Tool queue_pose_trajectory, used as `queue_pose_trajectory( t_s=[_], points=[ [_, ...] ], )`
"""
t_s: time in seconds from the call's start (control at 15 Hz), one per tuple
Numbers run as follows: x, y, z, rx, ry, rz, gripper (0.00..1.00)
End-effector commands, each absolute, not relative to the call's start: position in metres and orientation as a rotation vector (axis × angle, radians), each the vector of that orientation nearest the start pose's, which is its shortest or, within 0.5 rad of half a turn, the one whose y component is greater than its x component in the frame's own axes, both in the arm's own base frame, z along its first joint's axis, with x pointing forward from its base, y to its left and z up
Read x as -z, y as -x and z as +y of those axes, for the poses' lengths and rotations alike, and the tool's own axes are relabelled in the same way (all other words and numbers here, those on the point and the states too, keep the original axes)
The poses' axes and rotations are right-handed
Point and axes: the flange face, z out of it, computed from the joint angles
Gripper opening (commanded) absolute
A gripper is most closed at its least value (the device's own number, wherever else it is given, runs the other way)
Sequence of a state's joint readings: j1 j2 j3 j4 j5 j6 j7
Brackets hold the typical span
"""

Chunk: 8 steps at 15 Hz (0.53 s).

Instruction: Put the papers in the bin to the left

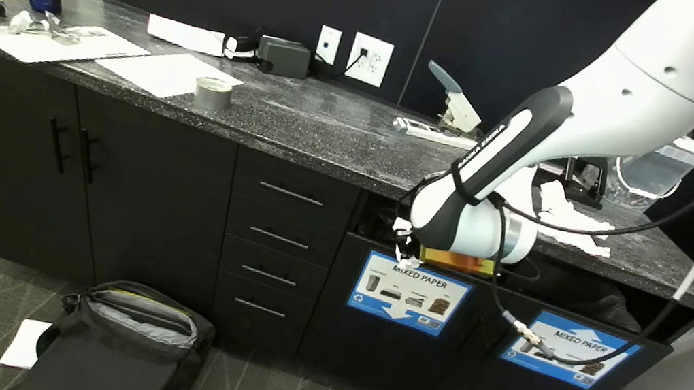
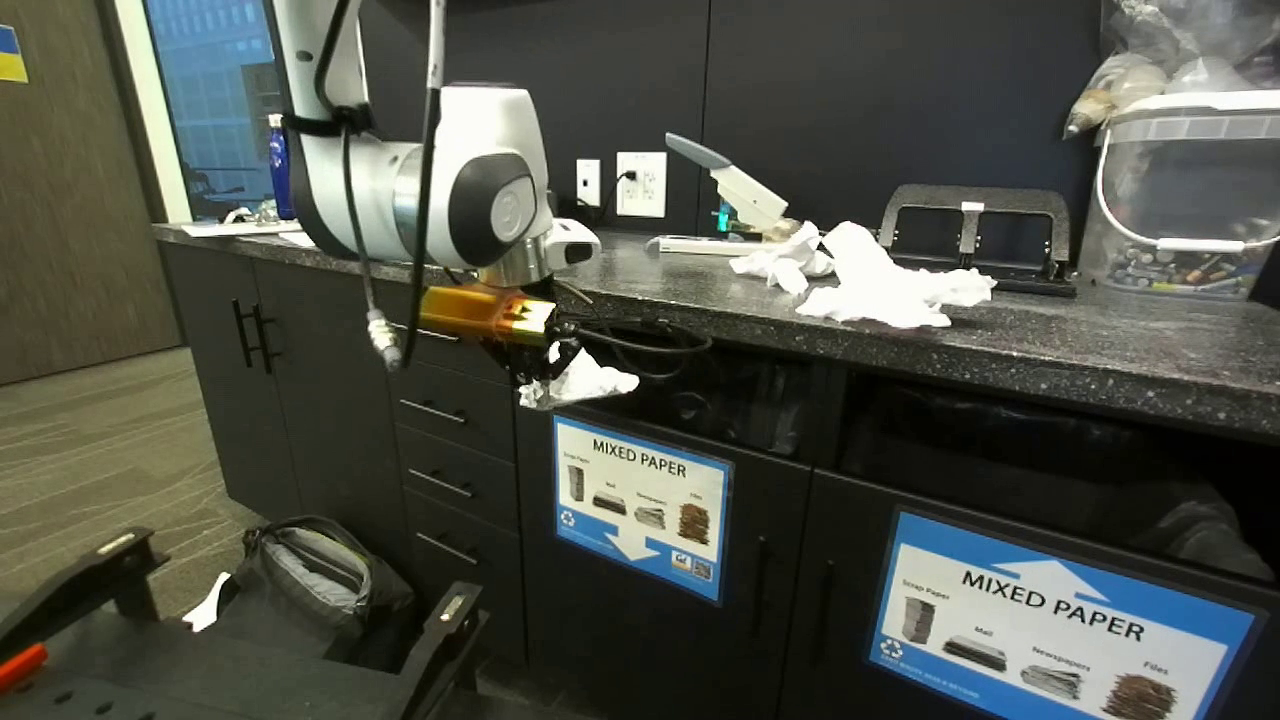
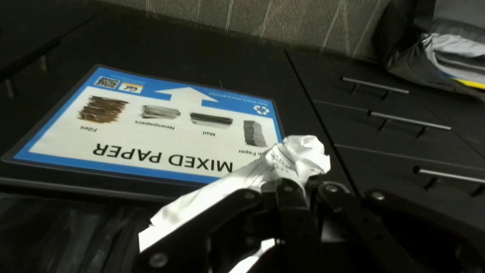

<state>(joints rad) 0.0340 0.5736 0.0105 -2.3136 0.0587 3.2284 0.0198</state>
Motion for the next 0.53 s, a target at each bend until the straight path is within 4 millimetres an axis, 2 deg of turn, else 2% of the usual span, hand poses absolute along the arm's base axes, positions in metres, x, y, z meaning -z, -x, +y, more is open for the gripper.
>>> queue_pose_trajectory(
  t_s=[0.0, 0.33, 0.47],
  points=[
    [-0.103, -0.533, 0.023, 0.790, 3.042, 0.141, 0.07],
    [-0.053, -0.512, 0.025, 1.135, 2.949, 0.280, 0.08],
    [-0.046, -0.515, 0.026, 1.268, 2.899, 0.319, 0.08]
  ],
)
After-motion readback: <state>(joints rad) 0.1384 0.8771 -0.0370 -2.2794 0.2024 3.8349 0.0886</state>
